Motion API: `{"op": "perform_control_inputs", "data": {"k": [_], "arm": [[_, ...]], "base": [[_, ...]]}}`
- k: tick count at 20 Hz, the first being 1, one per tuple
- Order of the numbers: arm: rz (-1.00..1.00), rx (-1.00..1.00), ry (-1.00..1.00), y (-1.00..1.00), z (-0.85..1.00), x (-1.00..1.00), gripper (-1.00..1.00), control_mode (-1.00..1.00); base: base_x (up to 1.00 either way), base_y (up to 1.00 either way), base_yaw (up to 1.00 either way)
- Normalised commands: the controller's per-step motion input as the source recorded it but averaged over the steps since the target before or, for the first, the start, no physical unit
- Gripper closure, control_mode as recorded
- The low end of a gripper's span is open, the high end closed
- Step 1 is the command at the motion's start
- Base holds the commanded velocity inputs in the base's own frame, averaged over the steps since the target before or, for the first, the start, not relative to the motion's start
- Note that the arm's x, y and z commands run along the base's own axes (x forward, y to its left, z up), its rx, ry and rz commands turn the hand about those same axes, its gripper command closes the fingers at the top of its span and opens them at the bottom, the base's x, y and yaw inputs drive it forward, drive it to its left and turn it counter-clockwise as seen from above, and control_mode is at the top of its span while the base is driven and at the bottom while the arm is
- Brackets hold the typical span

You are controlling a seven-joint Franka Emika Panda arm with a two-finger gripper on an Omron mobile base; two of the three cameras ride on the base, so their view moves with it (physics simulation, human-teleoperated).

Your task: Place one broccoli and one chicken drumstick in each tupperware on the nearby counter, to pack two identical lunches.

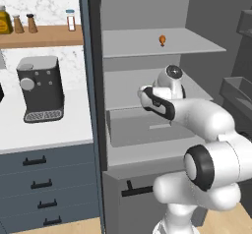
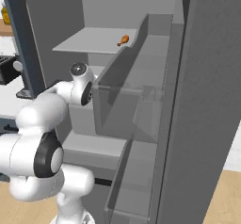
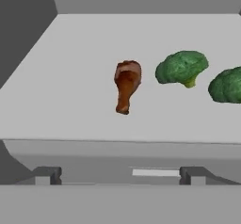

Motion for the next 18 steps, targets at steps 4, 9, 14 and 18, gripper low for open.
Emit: {"op": "perform_control_inputs", "data": {"k": [4,9,14,18], "arm": [[0.0,0.0,0.02,0.01,-0.16,0.36,-1.0,-1.0],[0.0,0.0,0.0,0.0,-0.29,0.37,-1.0,-1.0],[0.0,0.0,0.0,0.0,-0.35,0.44,-1.0,-1.0],[0.0,0.0,0.02,0.0,-0.29,0.49,-1.0,-1.0]], "base": [[0.0,0.0,0.0],[0.0,0.0,0.0],[0.0,0.0,0.0],[0.0,0.0,0.0]]}}
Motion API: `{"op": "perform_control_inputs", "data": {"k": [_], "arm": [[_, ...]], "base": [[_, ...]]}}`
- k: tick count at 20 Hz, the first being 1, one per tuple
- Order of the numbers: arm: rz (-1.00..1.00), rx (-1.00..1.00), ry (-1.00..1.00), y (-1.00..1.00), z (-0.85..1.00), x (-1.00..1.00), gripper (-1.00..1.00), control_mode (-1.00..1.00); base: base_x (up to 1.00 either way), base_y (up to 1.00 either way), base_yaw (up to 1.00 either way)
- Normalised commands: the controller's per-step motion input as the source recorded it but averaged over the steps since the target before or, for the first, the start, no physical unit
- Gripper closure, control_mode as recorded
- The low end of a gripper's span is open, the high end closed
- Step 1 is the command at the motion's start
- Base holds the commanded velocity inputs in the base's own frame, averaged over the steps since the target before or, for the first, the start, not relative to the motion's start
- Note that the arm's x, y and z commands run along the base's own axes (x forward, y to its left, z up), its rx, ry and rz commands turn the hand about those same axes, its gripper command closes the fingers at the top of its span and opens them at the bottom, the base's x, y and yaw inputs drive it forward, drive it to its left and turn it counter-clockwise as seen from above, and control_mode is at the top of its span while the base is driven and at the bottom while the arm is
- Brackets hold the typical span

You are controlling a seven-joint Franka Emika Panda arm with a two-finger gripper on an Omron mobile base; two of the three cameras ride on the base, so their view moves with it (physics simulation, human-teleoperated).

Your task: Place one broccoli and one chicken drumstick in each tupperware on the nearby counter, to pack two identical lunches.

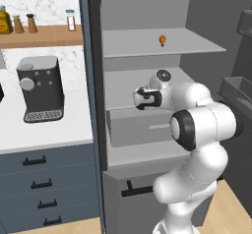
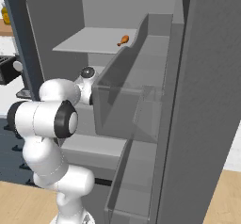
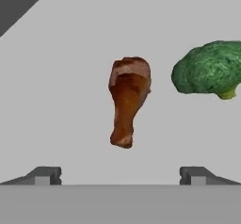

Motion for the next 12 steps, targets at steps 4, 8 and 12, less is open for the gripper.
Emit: {"op": "perform_control_inputs", "data": {"k": [4,8,12], "arm": [[0.0,0.0,0.06,0.0,-0.22,0.54,-1.0,-1.0],[0.0,0.0,0.08,0.0,-0.21,0.53,-1.0,-1.0],[0.0,0.0,0.08,0.0,-0.23,0.53,-1.0,-1.0]], "base": [[0.0,0.0,0.0],[0.0,0.0,0.0],[0.0,0.0,0.0]]}}
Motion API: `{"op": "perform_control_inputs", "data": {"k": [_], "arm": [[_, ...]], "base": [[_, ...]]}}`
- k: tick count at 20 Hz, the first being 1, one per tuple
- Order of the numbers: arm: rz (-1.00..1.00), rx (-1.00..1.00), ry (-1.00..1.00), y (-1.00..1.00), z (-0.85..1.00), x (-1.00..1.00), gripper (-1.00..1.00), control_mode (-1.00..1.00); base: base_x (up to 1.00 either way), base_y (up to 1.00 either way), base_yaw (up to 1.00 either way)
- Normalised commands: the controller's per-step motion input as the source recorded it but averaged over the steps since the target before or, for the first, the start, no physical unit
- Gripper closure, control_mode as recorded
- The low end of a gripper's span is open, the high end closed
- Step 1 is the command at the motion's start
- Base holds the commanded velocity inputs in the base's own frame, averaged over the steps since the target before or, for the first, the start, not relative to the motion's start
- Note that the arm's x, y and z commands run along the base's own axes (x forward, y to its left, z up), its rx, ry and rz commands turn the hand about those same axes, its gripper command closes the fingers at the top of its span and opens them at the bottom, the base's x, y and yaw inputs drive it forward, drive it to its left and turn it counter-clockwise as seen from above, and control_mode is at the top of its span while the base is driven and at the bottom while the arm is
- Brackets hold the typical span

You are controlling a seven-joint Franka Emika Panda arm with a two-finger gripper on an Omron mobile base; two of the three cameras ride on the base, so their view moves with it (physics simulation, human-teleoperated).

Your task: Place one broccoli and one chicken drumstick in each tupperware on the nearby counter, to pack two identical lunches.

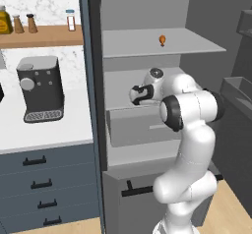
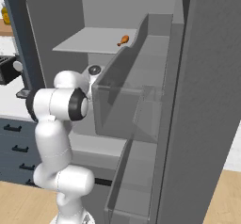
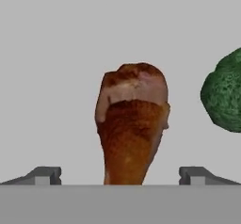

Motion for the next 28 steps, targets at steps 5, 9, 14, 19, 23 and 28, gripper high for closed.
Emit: {"op": "perform_control_inputs", "data": {"k": [5,9,14,19,23,28], "arm": [[0.0,0.0,0.05,0.0,-0.31,0.49,-1.0,-1.0],[-0.01,0.0,0.09,0.0,-0.48,0.27,1.0,-1.0],[0.02,0.0,0.05,0.0,-0.23,-0.22,1.0,-1.0],[0.01,0.0,0.03,0.0,-0.07,-0.95,1.0,-1.0],[0.0,0.0,0.0,-0.01,0.0,-1.0,1.0,-1.0],[0.0,0.0,-0.01,-0.05,0.03,-1.0,1.0,-1.0]], "base": [[0.0,0.0,0.0],[0.0,0.0,0.0],[0.0,0.0,0.0],[0.0,0.0,0.0],[0.0,0.0,0.0],[0.0,0.0,0.0]]}}
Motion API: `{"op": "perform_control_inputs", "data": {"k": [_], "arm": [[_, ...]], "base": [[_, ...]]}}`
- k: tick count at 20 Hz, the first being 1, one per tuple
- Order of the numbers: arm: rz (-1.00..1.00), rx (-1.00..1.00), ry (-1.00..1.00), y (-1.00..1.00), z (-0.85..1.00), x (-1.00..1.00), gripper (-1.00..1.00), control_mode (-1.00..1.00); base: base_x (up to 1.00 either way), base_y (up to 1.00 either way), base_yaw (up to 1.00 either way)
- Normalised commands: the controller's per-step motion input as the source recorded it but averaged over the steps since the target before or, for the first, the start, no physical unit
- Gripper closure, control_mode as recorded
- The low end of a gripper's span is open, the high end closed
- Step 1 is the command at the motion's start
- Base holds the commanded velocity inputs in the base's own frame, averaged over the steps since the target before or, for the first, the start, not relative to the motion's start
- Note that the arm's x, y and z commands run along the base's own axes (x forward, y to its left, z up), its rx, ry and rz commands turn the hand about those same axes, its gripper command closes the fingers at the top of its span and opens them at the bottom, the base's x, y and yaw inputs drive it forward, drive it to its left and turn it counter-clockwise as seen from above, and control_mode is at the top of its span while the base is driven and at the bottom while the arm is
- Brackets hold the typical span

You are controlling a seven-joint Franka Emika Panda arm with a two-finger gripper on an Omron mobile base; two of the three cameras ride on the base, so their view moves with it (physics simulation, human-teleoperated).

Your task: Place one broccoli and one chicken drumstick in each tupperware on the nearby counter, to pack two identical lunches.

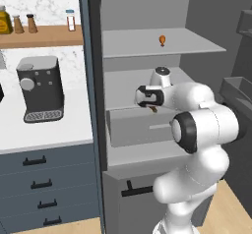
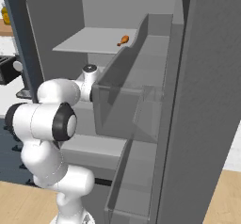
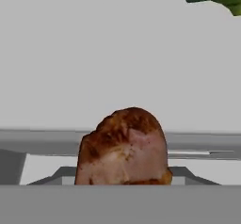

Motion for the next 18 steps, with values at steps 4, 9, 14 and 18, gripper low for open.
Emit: {"op": "perform_control_inputs", "data": {"k": [4,9,14,18], "arm": [[0.0,0.03,0.0,-0.1,0.54,-0.99,1.0,-1.0],[0.0,0.01,0.0,-0.03,0.81,-0.8,1.0,-1.0],[0.0,0.0,0.0,0.0,0.39,-0.61,1.0,-1.0],[0.0,0.0,-0.03,0.0,0.04,-0.56,1.0,-1.0]], "base": [[0.0,0.0,0.0],[0.0,0.0,0.0],[0.0,0.0,0.0],[0.0,0.0,0.0]]}}
